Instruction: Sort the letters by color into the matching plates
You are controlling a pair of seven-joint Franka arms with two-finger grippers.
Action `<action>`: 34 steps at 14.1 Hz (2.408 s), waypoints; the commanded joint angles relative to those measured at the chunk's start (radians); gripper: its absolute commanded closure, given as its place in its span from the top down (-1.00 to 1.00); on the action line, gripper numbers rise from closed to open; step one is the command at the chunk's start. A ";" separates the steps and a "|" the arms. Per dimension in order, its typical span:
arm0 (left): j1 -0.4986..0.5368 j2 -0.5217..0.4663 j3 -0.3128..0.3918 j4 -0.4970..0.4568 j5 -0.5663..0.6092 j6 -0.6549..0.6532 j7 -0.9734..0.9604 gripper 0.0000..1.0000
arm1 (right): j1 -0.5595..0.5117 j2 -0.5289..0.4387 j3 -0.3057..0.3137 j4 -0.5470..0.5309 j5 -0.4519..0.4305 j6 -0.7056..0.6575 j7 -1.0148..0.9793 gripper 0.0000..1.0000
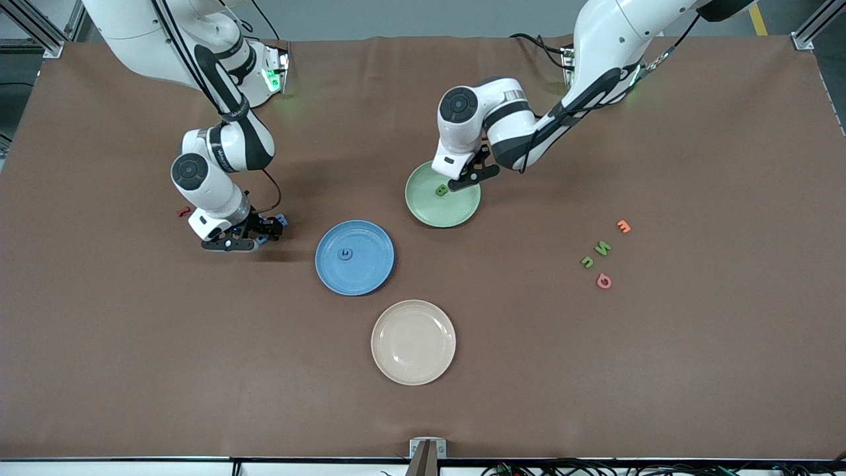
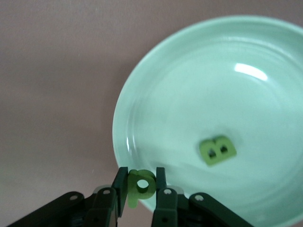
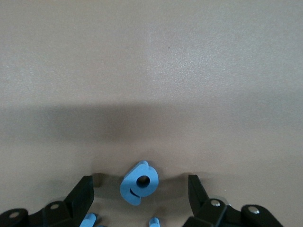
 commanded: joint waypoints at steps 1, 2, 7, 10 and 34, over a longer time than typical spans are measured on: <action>-0.004 0.034 0.015 0.015 0.058 0.054 -0.046 -0.66 | 0.010 -0.025 -0.001 -0.019 0.007 -0.006 0.016 0.66; -0.004 0.037 0.015 0.015 0.064 0.065 -0.047 -0.66 | 0.010 -0.025 -0.001 -0.019 0.007 -0.008 0.016 0.63; -0.002 0.046 0.015 0.015 0.076 0.072 -0.054 0.69 | 0.010 -0.020 -0.001 -0.017 0.007 -0.008 0.016 0.34; 0.019 0.026 0.012 0.015 0.073 0.062 -0.052 1.00 | 0.010 -0.020 -0.001 -0.017 0.007 -0.008 0.017 0.06; 0.803 0.029 -0.223 -0.012 0.295 -0.071 0.669 0.99 | 0.280 0.161 0.000 0.441 0.024 -0.242 0.525 -0.94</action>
